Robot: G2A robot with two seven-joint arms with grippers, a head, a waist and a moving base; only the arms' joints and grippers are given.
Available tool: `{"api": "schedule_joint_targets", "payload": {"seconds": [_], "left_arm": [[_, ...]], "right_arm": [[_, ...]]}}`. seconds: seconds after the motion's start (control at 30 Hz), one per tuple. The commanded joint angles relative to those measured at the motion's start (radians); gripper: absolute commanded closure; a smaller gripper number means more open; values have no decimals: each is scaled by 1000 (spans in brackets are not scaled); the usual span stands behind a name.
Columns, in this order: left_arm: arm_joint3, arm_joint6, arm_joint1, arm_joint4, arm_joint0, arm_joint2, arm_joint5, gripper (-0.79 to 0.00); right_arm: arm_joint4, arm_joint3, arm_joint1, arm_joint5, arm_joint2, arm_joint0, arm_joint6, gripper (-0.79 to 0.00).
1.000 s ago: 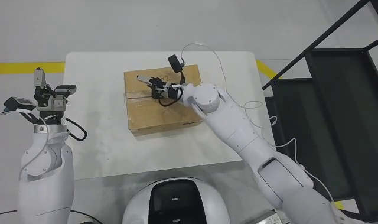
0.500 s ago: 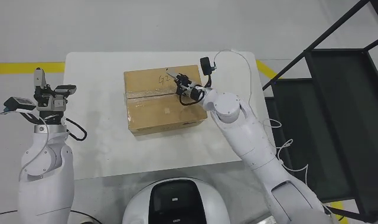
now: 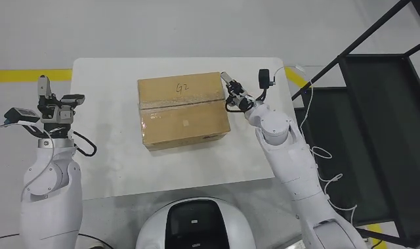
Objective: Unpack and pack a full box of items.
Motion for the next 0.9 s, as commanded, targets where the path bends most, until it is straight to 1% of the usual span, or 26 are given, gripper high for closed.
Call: {"api": "schedule_joint_targets", "payload": {"seconds": [0.0,0.23,0.33,0.87], "left_arm": [[0,0,0,0,0,0,0,-785],[0,0,0,0,0,0,0,-785],[0,0,0,0,0,0,0,-785],[0,0,0,0,0,0,0,-784]], "right_arm": [[5,-22,2,-10,21,-24,-21,-785],[32,-91,8,-94,88,-123,-112,-785],[17,-116,10,-131,102,-157,-157,-785],[17,-119,10,-135,103,-160,-159,-785]]}}
